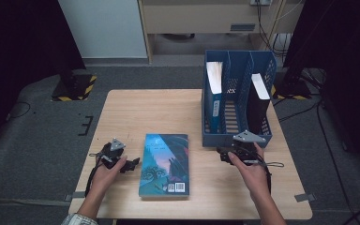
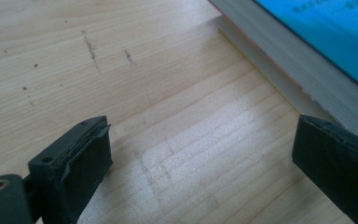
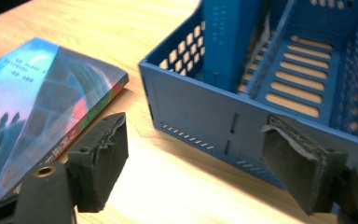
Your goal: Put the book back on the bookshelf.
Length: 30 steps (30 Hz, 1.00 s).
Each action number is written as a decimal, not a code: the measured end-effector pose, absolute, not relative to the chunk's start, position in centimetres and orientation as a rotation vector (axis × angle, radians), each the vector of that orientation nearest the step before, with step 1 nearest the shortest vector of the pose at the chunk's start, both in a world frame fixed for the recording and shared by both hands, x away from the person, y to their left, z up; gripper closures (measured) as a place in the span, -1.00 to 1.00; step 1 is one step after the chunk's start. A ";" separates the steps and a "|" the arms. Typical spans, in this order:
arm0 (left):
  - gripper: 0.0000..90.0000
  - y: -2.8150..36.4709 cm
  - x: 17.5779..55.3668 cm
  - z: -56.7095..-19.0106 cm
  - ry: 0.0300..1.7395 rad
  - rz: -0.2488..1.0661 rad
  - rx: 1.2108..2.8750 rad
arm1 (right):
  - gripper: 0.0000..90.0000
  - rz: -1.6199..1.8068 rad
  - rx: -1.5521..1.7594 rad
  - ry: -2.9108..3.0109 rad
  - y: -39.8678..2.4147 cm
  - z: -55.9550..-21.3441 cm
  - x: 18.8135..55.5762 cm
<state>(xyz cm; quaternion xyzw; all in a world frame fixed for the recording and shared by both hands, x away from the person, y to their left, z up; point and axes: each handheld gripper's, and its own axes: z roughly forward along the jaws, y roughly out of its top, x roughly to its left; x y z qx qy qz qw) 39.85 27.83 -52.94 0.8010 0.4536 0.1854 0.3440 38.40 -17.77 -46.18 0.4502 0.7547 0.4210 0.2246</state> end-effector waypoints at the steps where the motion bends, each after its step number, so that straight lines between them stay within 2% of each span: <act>1: -0.91 27.9 39.8 -52.8 1.176 0.482 2.076 | -0.50 1.166 1.227 2.090 -17.5 -46.2 38.4; 8: -0.91 27.6 39.5 -52.3 1.147 0.478 2.068 | -0.67 1.183 1.144 2.122 -15.2 -46.5 38.0; 30: -0.89 26.5 38.5 -50.4 1.086 0.478 2.018 | -0.67 1.205 1.109 2.387 -8.1 -48.6 38.7</act>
